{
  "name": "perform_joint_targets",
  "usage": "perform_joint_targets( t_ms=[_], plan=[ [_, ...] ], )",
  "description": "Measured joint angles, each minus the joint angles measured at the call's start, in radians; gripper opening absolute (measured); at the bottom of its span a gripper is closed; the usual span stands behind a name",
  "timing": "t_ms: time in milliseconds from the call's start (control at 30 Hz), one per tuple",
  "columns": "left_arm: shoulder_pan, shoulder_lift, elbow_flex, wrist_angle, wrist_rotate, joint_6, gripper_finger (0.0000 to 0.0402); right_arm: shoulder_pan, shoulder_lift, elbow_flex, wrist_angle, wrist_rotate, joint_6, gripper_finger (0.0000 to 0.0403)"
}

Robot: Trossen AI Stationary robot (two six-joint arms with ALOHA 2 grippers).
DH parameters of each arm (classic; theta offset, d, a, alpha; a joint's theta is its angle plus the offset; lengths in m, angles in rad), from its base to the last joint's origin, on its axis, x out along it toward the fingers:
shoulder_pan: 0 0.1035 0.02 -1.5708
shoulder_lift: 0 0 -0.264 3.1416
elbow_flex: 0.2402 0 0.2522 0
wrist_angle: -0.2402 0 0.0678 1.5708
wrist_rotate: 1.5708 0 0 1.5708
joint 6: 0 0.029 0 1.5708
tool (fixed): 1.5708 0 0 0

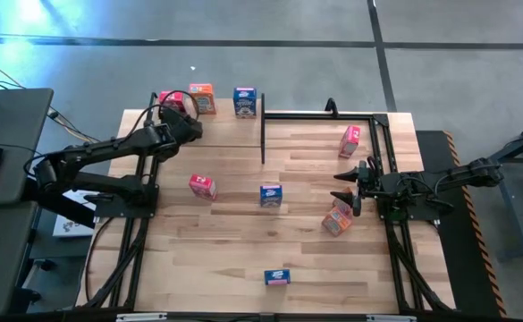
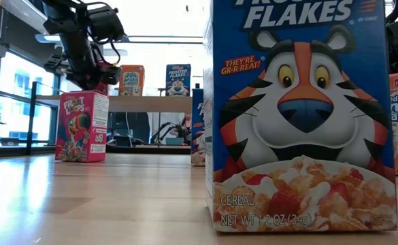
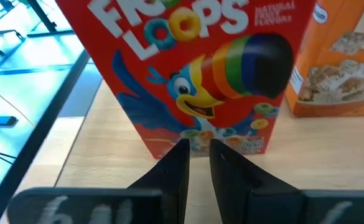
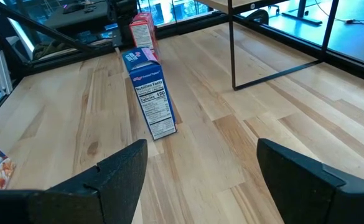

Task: Stack cereal on shelf
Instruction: Put the bottom right red cereal box on the the shelf, then put the top blue cereal box on the the shelf aligned with the other blue cereal box

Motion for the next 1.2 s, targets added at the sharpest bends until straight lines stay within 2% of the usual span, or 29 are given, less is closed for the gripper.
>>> perform_joint_targets(
  t_ms=[200, 467, 700, 800, 933, 1033, 1200],
  plan=[
    [-0.021, -0.037, 0.0, -0.008, 0.04, 0.001, 0.0053, 0.0, 0.0, 0.0, 0.0, 0.0, 0.0, 0.0296],
    [-0.126, -0.165, 0.0, -0.009, 0.042, 0.046, 0.0053, 0.0, 0.0, 0.0, 0.0, 0.001, 0.0, 0.0296],
    [-0.23, -0.278, 0.0, 0.142, 0.049, 0.22, 0.0053, 0.0, 0.0, 0.0, 0.0, 0.001, 0.0, 0.0296],
    [-0.271, -0.309, 0.0, 0.26, 0.107, 0.353, 0.0053, 0.0, 0.0, 0.0, 0.0, 0.002, 0.0, 0.0296],
    [-0.322, -0.328, 0.0, 0.419, 0.253, 0.523, 0.0053, 0.0, 0.0, 0.0, 0.0, 0.005, 0.0, 0.0296],
    [-0.36, -0.328, 0.0, 0.494, 0.337, 0.583, 0.0053, 0.0, 0.0, 0.0, 0.0, 0.005, 0.0, 0.0296],
    [-0.42, -0.323, 0.0, 0.551, 0.393, 0.62, 0.0053, 0.0, 0.0, 0.0, 0.0, 0.004, 0.0, 0.0296]
  ],
)
